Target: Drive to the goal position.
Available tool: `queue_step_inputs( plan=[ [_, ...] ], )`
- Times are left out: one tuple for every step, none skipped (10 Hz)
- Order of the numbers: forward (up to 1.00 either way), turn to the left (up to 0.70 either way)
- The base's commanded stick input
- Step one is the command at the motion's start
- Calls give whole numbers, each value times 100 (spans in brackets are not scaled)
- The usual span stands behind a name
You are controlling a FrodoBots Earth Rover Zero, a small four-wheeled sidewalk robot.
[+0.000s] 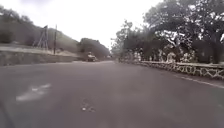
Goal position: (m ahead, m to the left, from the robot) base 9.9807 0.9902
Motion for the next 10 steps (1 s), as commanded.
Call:
queue_step_inputs(
  plan=[
    [70,0],
    [70,0],
    [70,0],
    [70,0],
    [70,0],
    [70,0],
    [70,0],
    [70,0],
    [70,0],
    [70,0]
  ],
)
